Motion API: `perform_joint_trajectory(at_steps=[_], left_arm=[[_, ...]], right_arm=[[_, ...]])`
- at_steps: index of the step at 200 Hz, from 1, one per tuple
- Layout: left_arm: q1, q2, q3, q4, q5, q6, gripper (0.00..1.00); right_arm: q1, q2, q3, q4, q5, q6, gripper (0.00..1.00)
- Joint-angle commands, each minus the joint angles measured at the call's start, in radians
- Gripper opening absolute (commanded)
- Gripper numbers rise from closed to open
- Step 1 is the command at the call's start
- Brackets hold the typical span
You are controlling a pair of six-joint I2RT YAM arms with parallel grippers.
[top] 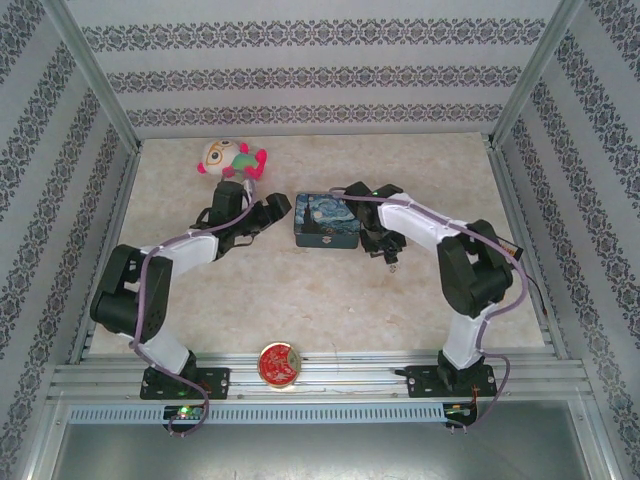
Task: Unlock the padlock with the key
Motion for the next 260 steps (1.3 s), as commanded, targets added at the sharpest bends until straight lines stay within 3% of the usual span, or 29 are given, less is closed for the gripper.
perform_joint_trajectory(at_steps=[1,18,72,130,134,138,141,177,199,239,260], left_arm=[[0.035,-0.081,-0.026,-0.064,-0.048,0.049,0.93],[0.054,-0.138,-0.041,-0.113,-0.084,0.079,1.00],[0.115,-0.312,-0.088,-0.314,-0.254,0.197,0.99],[0.138,-0.531,-0.193,-0.401,-0.489,0.354,0.99],[0.139,-0.548,-0.202,-0.400,-0.506,0.367,0.99],[0.139,-0.565,-0.214,-0.400,-0.523,0.376,0.99],[0.138,-0.577,-0.224,-0.399,-0.539,0.381,0.99],[0.139,-0.712,-0.358,-0.289,-0.675,0.426,0.99],[0.140,-0.746,-0.423,-0.178,-0.702,0.465,0.99],[0.149,-0.668,-0.471,0.010,-0.718,0.566,0.99],[0.161,-0.594,-0.478,0.108,-0.690,0.629,0.99]], right_arm=[[0.001,-0.099,-0.016,-0.017,0.002,0.022,0.34],[-0.005,-0.157,-0.041,-0.003,0.003,0.027,0.35],[-0.038,-0.359,-0.164,0.098,0.024,0.041,0.50],[-0.086,-0.608,-0.345,0.252,0.074,0.038,0.70],[-0.090,-0.626,-0.362,0.271,0.075,0.036,0.73],[-0.094,-0.652,-0.379,0.292,0.070,0.031,0.94],[-0.098,-0.670,-0.391,0.307,0.069,0.026,0.98],[-0.132,-0.878,-0.559,0.485,0.100,-0.005,0.98],[-0.163,-0.984,-0.645,0.579,0.107,-0.039,0.98],[-0.227,-1.109,-0.782,0.727,0.226,-0.051,0.98],[-0.247,-1.164,-0.889,0.904,0.231,-0.138,0.98]])
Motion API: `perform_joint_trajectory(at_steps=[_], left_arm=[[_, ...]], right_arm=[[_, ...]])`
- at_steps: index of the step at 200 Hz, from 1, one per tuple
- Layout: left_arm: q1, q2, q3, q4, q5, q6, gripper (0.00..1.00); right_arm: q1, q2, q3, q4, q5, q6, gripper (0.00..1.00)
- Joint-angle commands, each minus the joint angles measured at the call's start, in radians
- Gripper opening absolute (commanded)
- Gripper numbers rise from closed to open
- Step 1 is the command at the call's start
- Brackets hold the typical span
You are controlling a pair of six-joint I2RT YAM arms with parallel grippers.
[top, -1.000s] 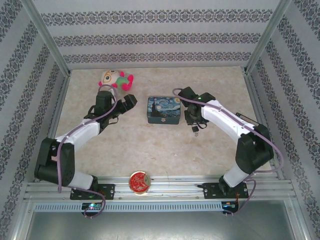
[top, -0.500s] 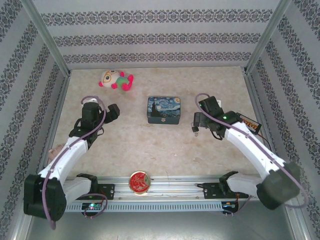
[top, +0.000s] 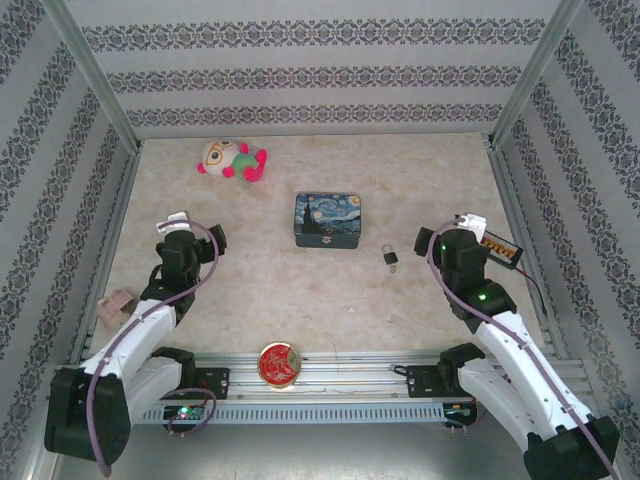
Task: Unlock the padlock with the key
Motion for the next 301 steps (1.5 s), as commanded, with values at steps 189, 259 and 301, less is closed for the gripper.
perform_joint_trajectory(at_steps=[189,259,301], left_arm=[[0.091,0.565,-0.095,0.840,0.344,0.388,0.99],[0.195,0.625,-0.039,0.807,0.523,0.316,0.99],[0.194,0.623,-0.040,0.807,0.481,0.306,0.99]], right_arm=[[-0.220,0.165,-0.355,0.836,-0.108,-0.242,0.98],[-0.270,0.323,-0.329,0.964,-0.176,-0.263,0.98],[-0.289,0.482,-0.324,1.116,-0.216,-0.294,0.98]])
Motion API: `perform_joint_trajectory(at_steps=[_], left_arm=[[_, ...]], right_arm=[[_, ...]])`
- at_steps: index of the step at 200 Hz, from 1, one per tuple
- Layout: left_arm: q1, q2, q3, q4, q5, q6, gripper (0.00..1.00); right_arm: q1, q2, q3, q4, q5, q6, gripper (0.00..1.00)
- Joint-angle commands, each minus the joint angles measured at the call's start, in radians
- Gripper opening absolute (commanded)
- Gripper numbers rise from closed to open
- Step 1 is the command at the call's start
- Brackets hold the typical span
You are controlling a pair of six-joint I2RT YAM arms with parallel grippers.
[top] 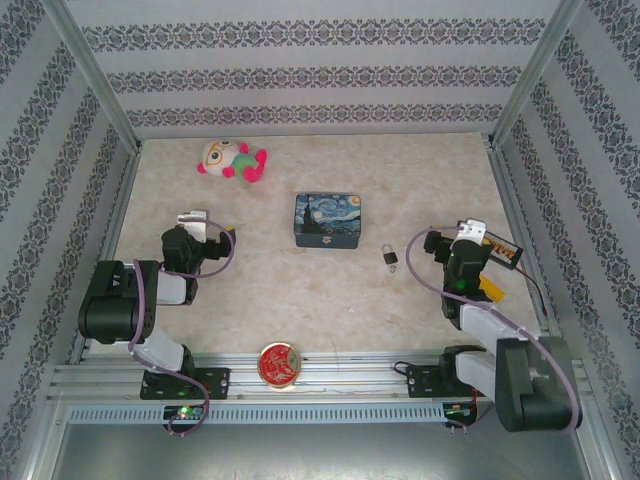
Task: Unlock the padlock with the key
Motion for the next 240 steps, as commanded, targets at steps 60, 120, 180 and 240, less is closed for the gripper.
perform_joint_trajectory(at_steps=[60,120,180,240], left_arm=[[0.002,0.003,0.015,0.040,0.023,-0.012,0.99],[0.001,0.004,0.015,0.041,0.036,-0.009,0.99],[0.002,0.004,0.015,0.040,0.038,-0.008,0.99],[0.002,0.004,0.015,0.040,0.038,-0.008,0.99]], right_arm=[[-0.020,0.281,0.043,0.351,-0.168,-0.052,0.98],[-0.044,0.409,0.111,0.372,-0.373,-0.079,0.98],[-0.053,0.408,0.140,0.338,-0.515,-0.123,0.98],[-0.051,0.408,0.141,0.337,-0.513,-0.125,0.98]])
